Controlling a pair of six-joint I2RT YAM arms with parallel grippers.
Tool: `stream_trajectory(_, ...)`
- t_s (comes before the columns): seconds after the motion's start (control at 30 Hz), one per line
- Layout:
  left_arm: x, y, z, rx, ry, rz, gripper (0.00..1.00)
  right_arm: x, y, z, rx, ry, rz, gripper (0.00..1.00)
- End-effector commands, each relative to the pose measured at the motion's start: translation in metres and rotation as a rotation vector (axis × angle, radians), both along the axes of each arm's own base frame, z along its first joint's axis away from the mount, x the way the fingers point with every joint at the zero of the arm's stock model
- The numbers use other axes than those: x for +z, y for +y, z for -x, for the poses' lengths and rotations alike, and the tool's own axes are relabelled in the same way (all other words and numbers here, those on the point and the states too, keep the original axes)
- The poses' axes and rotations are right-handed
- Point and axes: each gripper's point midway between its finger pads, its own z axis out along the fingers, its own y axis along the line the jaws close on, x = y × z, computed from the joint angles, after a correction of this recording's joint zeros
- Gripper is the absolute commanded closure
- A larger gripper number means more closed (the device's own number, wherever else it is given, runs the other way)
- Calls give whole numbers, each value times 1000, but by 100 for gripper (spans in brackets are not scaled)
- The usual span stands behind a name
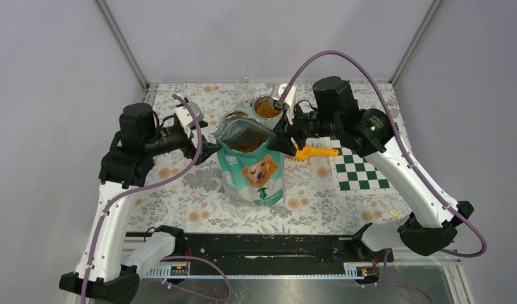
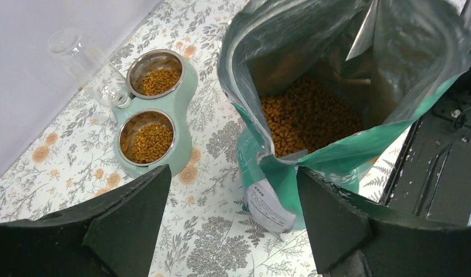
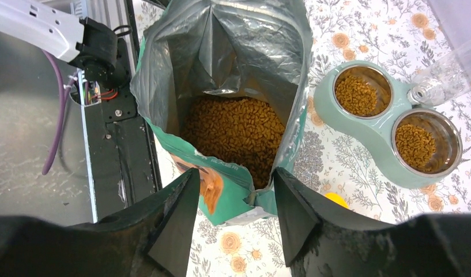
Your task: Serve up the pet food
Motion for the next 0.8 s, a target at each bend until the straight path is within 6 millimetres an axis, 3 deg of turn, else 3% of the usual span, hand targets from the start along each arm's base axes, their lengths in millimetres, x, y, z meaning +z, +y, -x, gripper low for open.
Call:
stream_trajectory(0.0, 4, -8, -2, -122, -152, -43, 19, -12, -1, 3, 69, -29, 37, 45)
stream_trajectory(0.33, 13, -25, 6, -274, -231, 13, 19, -27, 1, -1, 160, -120, 85, 55)
stream_trajectory(0.57, 10, -24, -7, -253, -233, -9, 18, -24, 4, -7, 169, -160, 84, 57)
stream_trajectory(0.67, 9, -22, -12, -232, -242, -25, 16, -21, 5, -7, 180, -177, 81, 55)
stream_trajectory(0.77, 11, -20, -15, -214, -255, -31, 7, -22, 6, -3, 208, -167, 80, 54)
